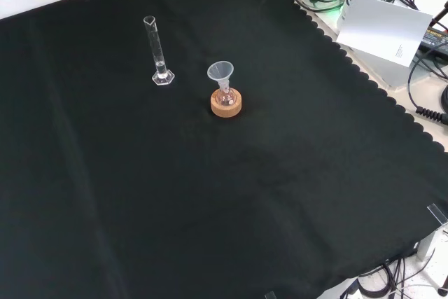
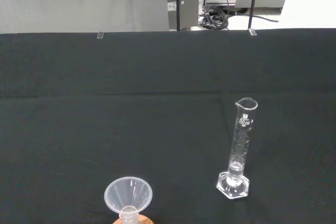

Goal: Pick up the graduated cylinder.

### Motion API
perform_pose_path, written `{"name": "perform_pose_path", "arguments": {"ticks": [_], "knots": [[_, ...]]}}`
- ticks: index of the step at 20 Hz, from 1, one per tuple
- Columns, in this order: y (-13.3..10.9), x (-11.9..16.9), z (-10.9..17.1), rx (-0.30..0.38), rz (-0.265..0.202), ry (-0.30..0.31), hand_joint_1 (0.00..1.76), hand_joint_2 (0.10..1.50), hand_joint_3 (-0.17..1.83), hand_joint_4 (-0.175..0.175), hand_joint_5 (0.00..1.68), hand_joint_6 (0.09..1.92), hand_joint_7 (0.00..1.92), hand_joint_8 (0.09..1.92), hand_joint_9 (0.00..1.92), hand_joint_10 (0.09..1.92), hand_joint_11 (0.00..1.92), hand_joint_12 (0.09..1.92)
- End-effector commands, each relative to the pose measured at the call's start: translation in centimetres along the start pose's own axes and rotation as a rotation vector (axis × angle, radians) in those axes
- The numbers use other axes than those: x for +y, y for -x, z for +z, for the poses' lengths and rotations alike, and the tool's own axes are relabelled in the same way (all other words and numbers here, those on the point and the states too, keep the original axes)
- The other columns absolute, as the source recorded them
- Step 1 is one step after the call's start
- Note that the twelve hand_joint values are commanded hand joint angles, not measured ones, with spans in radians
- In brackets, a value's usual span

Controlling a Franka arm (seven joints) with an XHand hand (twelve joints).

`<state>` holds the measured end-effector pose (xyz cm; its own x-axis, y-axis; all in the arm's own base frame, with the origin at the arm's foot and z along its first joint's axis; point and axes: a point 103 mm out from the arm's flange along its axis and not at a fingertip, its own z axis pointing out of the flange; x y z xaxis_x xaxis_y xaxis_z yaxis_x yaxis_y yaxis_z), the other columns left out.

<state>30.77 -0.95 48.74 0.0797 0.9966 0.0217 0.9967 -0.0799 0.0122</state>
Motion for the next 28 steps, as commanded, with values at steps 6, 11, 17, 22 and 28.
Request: {"name": "perform_pose_path", "arguments": {"ticks": [6, 11, 17, 22, 28], "knots": [[0.1, 1.4, 3.9, -0.020, 0.036, -0.039, 0.08, 1.37, 0.03, -0.022, 0.19, 0.09, 0.01, 0.53, 0.43, 0.09, 0.00, 1.40], [3.1, 4.5, 7.5, 0.022, 0.058, -0.032, 0.09, 1.37, 0.03, -0.025, 0.20, 0.09, 0.02, 0.53, 0.44, 0.09, 0.00, 1.40], [5.4, 9.6, 11.4, 0.086, 0.072, -0.019, 0.14, 1.36, 0.02, -0.035, 0.23, 0.09, 0.05, 0.56, 0.46, 0.09, 0.02, 1.40], [7.0, 12.0, 13.9, 0.118, 0.071, 0.001, 0.21, 1.32, 0.00, -0.043, 0.25, 0.09, 0.07, 0.59, 0.38, 0.35, 0.05, 1.40], [8.6, 14.1, 16.9, 0.148, 0.081, -0.018, 0.26, 1.28, -0.01, -0.048, 0.26, 0.09, 0.06, 0.61, 0.25, 0.67, 0.07, 1.40]]}}
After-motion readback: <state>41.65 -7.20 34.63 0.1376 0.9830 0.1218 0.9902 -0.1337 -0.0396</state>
